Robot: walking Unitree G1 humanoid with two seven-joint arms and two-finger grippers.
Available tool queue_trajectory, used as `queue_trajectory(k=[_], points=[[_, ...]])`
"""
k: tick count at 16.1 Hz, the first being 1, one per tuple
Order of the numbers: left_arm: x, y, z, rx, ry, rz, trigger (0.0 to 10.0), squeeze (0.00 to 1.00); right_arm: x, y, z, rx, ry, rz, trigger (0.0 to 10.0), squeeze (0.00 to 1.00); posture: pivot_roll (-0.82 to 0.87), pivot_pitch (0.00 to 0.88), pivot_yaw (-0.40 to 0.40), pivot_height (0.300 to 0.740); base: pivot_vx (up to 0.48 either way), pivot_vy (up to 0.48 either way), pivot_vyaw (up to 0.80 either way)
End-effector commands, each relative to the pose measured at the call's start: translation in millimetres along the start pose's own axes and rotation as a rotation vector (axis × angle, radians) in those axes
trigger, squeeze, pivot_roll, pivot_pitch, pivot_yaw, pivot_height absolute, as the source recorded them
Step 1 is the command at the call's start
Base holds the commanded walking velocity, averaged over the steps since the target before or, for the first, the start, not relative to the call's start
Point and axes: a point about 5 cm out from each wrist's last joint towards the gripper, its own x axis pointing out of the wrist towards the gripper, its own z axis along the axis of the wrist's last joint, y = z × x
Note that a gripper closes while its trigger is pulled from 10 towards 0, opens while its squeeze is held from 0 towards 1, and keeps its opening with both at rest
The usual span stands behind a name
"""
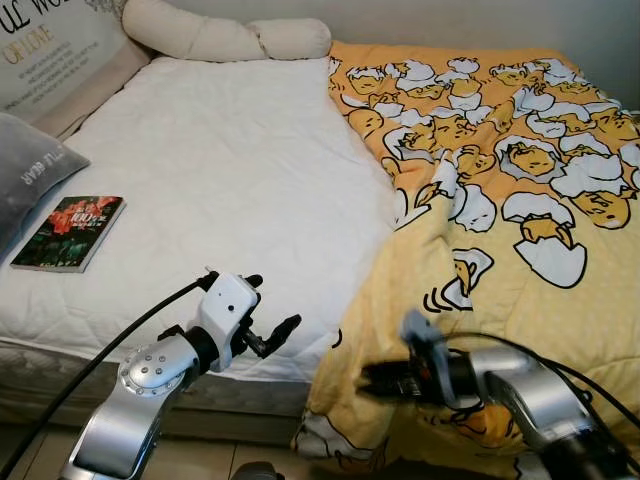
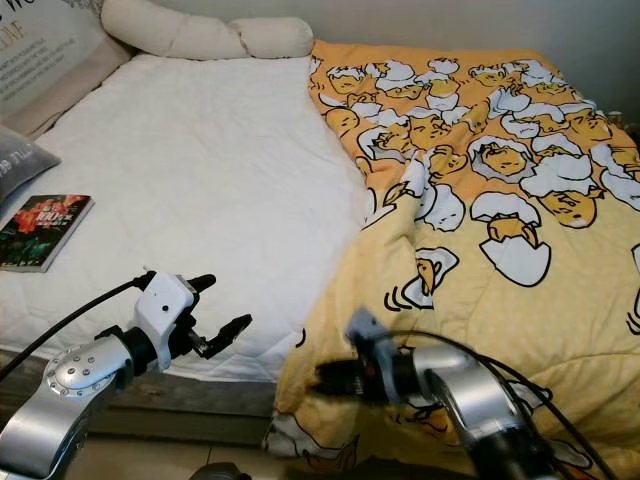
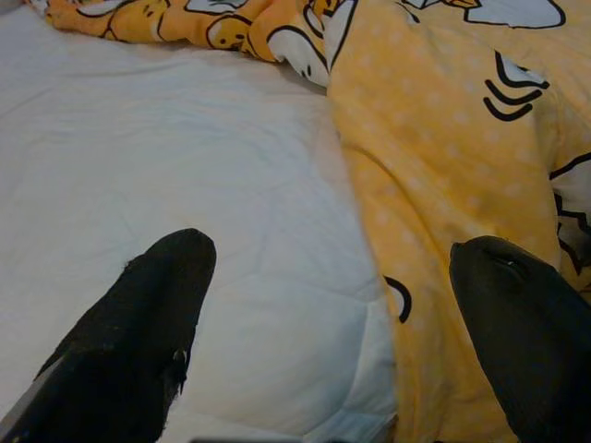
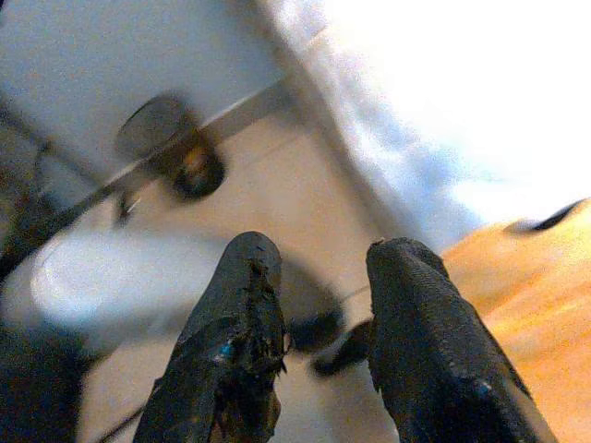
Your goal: Clean up the room
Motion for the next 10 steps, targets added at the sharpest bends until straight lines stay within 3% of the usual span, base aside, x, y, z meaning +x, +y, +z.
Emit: queue_trajectory(k=[1, 4, 7, 8, 10], points=[[3.6, -0.5, 2, 0.012, -0.007, 0.0, 10.0, 0.0, 0.0, -10.5, 8, 0.01, -0.052, -0.122, 10.0, 1.0, 0.19, 0.0, 0.025, 0.74, 0.0, 0.0, 0.0], [12.2, 3.2, -5, -0.049, 0.005, 0.024, 10.0, 0.0, 2.2, -25.6, 13, 0.024, -0.107, -0.385, 10.0, 1.0, 0.16, 0.0, 0.021, 0.74, 0.0, 0.0, 0.0], [36.6, 8.9, -8, -0.084, -0.007, 0.023, 10.0, 0.0, -15.3, -35.6, 21, 0.044, -0.18, -0.639, 10.0, 1.0, 0.1, 0.0, 0.026, 0.74, 0.0, 0.0, 0.0], [51.8, 10.8, -7, -0.101, -0.017, 0.011, 10.0, 1.0, -28.5, -35.4, 22, 0.038, -0.196, -0.717, 10.0, 1.0, 0.03, 0.0, 0.036, 0.74, 0.0, 0.0, 0.0], [73.4, 7.9, -7, -0.154, -0.011, -0.026, 10.0, 1.0, -47.7, -32.1, 18, 0.027, -0.202, -0.793, 10.0, 1.0, -0.01, 0.0, 0.044, 0.74, 0.0, 0.0, 0.0]])
